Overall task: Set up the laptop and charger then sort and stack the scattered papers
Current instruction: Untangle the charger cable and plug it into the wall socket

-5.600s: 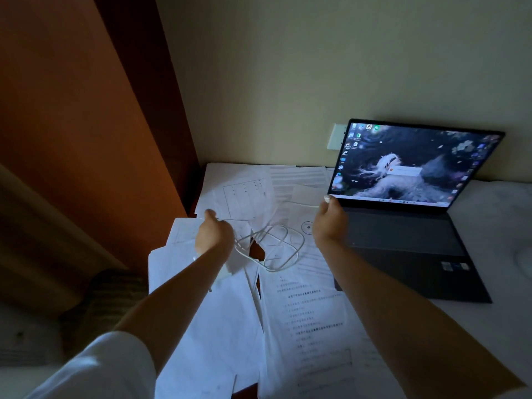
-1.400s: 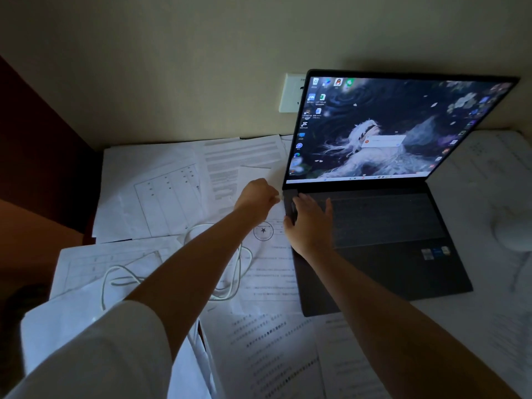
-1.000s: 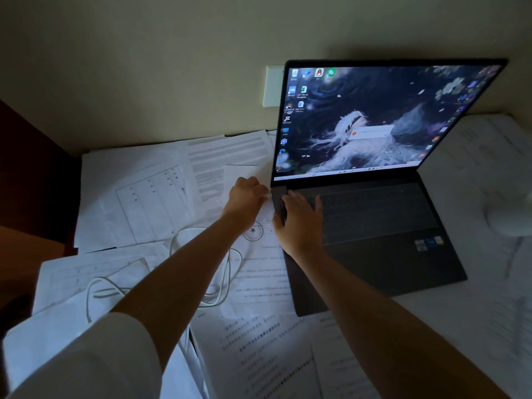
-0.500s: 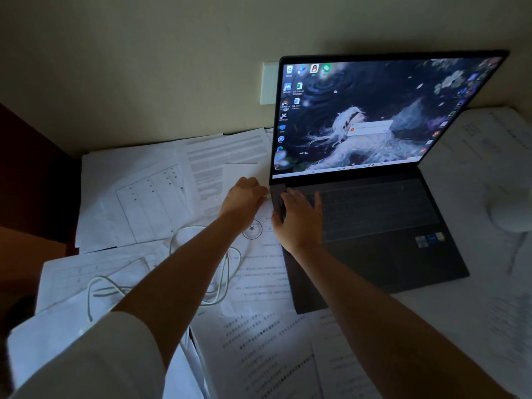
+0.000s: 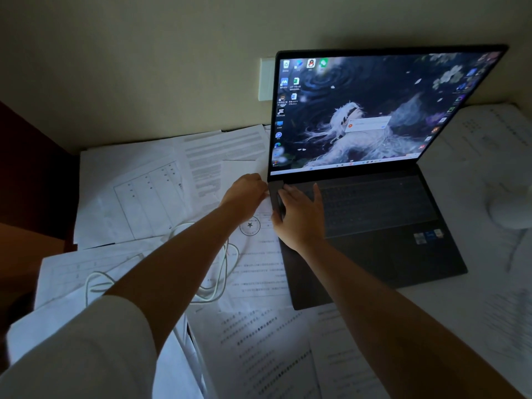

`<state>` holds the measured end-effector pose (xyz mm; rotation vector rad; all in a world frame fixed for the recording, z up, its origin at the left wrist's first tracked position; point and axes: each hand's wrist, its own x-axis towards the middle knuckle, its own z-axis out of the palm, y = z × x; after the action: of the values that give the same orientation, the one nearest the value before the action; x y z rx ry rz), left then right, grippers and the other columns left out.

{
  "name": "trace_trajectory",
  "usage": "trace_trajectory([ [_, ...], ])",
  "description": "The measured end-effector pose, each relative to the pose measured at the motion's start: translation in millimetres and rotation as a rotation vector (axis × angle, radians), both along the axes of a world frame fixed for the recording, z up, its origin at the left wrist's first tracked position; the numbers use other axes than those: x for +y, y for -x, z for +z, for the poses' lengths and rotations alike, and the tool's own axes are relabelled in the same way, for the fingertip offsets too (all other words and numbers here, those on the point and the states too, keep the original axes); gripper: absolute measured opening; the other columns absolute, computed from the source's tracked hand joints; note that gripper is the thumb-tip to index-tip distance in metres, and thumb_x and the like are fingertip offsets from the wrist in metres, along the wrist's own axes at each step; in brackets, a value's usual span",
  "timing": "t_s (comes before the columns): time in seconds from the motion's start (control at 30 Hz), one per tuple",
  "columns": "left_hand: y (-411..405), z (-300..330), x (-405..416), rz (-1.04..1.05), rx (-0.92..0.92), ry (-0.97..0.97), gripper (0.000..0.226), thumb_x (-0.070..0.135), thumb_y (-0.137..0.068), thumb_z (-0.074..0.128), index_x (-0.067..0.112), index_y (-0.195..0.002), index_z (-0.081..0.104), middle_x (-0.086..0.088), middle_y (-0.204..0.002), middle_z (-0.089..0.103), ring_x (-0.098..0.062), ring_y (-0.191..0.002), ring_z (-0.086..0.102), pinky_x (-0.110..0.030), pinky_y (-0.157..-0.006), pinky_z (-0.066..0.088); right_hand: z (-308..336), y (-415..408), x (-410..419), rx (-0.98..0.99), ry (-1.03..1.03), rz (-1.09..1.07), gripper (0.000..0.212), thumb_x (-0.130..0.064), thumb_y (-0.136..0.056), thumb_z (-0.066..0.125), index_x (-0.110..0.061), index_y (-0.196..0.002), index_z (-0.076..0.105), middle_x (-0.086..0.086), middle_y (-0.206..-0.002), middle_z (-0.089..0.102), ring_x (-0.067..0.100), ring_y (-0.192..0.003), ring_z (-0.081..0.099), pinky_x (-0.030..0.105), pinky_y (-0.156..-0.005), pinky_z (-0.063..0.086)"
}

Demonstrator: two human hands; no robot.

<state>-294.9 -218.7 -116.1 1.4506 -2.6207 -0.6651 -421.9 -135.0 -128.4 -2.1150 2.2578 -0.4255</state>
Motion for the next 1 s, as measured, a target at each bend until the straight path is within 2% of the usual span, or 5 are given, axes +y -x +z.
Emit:
trace_trajectory([
  [0.17,3,1,1,-0.002,-0.037,0.008,0.028,0.023,-0.1,0.045,0.009,-0.11,0.067,-0.008,-0.101,0.056,-0.023,-0.098,0.055,-0.033,-0.081,0.048,12,3,1,0.002,-0.135,0.029,0.052,-0.033,-0.088,0.053,-0.012,-0.136,0.05,0.005,-0.144,0.047,0.014,-0.136,0.037,0.042,-0.116,-0.006],
  [0.27,3,6,4,0.013,-0.075,0.015,0.024,0.022,-0.099,0.048,0.013,-0.111,0.067,-0.006,-0.103,0.055,-0.021,-0.099,0.054,-0.033,-0.079,0.05,19,2,1,0.019,-0.216,0.04,0.055,-0.035,-0.092,0.048,-0.014,-0.142,0.04,0.002,-0.151,0.036,0.012,-0.141,0.027,0.043,-0.116,-0.009],
  [0.43,-5,18,14,0.077,-0.129,-0.044,0.041,0.022,-0.095,0.056,0.016,-0.135,0.051,-0.006,-0.129,0.05,-0.023,-0.124,0.044,-0.036,-0.099,0.044,30,-3,12,0.04,-0.285,0.012,0.058,-0.037,-0.094,0.046,-0.016,-0.146,0.031,0.001,-0.155,0.027,0.015,-0.145,0.016,0.046,-0.116,-0.008],
  [0.67,-33,46,45,0.171,-0.05,-0.063,0.041,0.012,-0.095,0.052,0.015,-0.136,0.049,-0.005,-0.135,0.049,-0.022,-0.128,0.043,-0.032,-0.107,0.037,65,-28,40,0.022,-0.335,-0.003,0.055,-0.035,-0.094,0.049,-0.016,-0.144,0.032,0.002,-0.149,0.037,0.017,-0.141,0.028,0.048,-0.116,-0.001],
  [1.0,-79,75,113,0.255,-0.07,-0.078,0.033,0.008,-0.092,0.048,0.022,-0.118,0.063,0.002,-0.128,0.058,-0.017,-0.119,0.052,-0.03,-0.098,0.044,109,-63,96,-0.042,-0.334,0.084,0.05,-0.027,-0.096,0.047,-0.015,-0.142,0.034,0.004,-0.145,0.043,0.02,-0.134,0.038,0.041,-0.114,0.014],
])
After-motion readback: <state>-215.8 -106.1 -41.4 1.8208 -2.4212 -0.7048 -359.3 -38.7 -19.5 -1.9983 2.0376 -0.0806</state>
